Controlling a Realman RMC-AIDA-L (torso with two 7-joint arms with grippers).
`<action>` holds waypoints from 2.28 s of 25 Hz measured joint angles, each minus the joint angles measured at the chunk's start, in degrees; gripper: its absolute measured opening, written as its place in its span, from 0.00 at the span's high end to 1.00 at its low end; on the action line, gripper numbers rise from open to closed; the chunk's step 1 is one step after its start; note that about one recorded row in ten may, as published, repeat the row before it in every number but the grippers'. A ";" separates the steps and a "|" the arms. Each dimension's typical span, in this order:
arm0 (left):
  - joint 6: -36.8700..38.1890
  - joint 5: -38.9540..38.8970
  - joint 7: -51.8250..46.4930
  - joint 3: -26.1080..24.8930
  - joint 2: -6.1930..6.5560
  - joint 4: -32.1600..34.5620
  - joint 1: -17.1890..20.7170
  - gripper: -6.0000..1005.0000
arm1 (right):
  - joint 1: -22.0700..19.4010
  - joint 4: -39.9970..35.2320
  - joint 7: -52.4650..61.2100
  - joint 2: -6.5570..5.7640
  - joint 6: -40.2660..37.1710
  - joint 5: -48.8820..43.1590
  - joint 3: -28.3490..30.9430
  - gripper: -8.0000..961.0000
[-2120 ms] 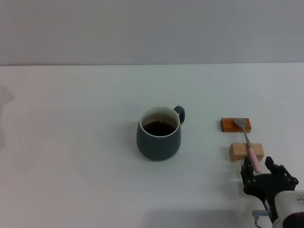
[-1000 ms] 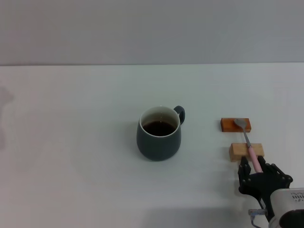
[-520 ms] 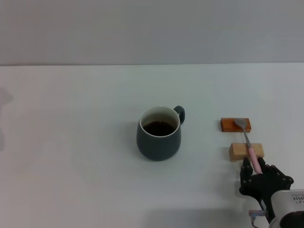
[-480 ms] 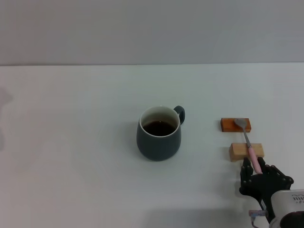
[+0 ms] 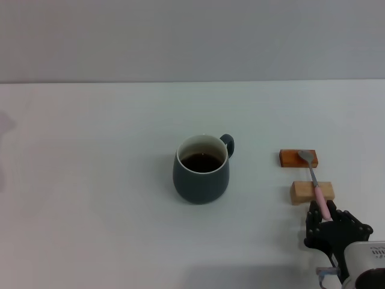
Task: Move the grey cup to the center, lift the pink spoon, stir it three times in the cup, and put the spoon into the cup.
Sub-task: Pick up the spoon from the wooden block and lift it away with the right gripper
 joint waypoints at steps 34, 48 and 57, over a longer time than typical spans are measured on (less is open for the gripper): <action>0.71 -0.18 -0.20 0.00 -0.38 -0.09 0.23 1.00 | 0.64 0.37 -1.54 -0.46 1.44 0.08 0.52 0.77; 0.71 -0.13 -0.18 0.00 -0.18 -0.09 0.18 1.00 | 0.65 0.53 -1.64 -0.46 1.43 0.07 0.62 0.83; 0.71 0.01 -0.21 0.00 -0.20 -0.12 0.14 1.00 | 0.73 0.54 -2.08 -0.30 1.42 0.07 0.62 0.83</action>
